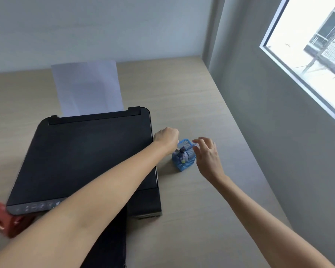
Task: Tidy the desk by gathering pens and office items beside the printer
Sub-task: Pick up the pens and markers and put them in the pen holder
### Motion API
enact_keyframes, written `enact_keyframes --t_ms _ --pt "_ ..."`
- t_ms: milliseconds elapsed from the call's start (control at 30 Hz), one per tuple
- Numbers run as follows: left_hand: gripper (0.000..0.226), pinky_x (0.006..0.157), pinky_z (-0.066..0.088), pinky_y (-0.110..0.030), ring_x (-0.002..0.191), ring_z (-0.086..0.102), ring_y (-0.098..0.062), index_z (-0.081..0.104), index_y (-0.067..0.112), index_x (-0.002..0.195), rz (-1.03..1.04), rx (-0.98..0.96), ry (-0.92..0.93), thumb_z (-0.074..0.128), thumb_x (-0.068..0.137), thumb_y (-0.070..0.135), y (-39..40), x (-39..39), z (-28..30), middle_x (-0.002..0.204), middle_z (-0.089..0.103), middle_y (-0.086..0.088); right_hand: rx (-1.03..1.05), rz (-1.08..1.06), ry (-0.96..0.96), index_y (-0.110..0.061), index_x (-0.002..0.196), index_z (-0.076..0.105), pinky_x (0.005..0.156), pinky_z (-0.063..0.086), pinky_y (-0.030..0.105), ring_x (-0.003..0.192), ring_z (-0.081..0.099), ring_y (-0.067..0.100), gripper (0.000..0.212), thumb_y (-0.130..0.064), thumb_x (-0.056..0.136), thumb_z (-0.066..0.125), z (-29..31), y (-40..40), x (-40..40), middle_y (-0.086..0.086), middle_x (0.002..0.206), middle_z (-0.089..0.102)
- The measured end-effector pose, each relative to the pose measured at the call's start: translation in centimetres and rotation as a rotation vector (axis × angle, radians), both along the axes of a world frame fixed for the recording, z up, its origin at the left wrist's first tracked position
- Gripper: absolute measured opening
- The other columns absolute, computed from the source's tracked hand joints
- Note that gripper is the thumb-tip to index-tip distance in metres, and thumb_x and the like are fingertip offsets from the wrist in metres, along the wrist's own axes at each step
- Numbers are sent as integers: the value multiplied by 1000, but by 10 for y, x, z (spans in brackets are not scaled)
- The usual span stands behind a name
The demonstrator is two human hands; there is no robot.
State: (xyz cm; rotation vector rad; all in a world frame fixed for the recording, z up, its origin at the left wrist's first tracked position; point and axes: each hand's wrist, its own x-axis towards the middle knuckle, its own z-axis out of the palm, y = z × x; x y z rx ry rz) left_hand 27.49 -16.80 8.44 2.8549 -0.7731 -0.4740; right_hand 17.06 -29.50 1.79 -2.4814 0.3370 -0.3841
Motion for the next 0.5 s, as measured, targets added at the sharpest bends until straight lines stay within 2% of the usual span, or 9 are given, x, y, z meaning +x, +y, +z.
enact_keyframes --t_ms 133,267,400,500 --pt "23 75 52 -38 97 65 -36 69 4 104 2 -125 -63 50 96 14 28 -11 32 109 69 -18 -48 -30 -49 -15 119 55 97 42 45 117 44 34 25 -17 95 50 28 15 -2 15 133 46" --pt "26 86 56 -41 103 65 -32 70 5 109 14 -310 -97 49 96 17 69 -32 66 114 69 -14 -86 -13 -126 -13 118 55 99 39 47 115 44 36 25 -14 93 52 60 40 -3 17 135 43" --pt "25 83 56 -35 96 66 -24 70 11 112 76 -498 -197 55 95 21 152 -61 84 107 68 -9 -104 83 -202 -12 119 57 97 39 47 118 45 37 26 -15 93 54 92 100 -1 18 135 46" --pt "24 81 57 -34 91 66 -19 70 12 113 210 -585 -208 60 93 22 230 -85 76 102 69 -5 -73 196 -254 -14 118 57 98 38 46 118 44 35 25 -18 94 53 108 157 0 15 133 46"
